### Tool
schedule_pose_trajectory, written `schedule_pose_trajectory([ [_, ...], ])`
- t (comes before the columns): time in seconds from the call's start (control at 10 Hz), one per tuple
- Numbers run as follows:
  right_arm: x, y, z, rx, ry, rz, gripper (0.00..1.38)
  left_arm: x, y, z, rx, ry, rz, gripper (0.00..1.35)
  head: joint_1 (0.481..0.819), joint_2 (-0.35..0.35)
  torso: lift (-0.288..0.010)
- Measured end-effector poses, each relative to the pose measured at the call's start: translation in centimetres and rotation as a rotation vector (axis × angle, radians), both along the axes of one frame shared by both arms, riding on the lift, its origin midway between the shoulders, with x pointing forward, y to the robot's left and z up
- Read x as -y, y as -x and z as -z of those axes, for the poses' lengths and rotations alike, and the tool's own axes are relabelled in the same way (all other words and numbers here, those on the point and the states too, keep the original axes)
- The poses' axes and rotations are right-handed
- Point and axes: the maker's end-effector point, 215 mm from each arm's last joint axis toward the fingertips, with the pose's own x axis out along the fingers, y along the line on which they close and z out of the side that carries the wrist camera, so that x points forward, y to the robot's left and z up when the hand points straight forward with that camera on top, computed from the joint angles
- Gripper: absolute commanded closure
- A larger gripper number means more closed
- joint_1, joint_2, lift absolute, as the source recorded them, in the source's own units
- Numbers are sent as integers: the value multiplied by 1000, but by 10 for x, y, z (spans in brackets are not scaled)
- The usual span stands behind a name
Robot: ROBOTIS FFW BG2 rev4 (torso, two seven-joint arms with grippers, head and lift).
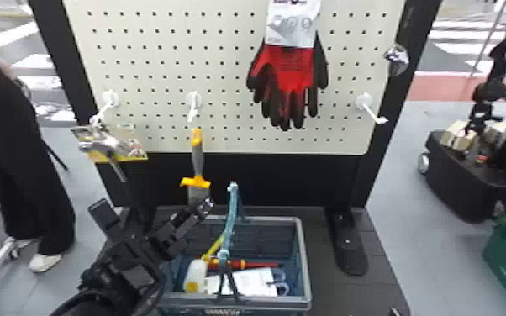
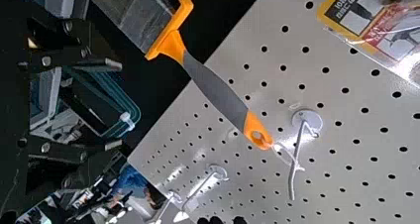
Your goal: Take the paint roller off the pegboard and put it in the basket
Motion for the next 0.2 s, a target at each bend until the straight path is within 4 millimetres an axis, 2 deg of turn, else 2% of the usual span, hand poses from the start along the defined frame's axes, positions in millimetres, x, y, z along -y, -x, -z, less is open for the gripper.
schedule_pose_trajectory([
  [0.2,0,0,0,0,0,0,498,-1,0,0,1,-1,-2,214,549,0,-100],
])
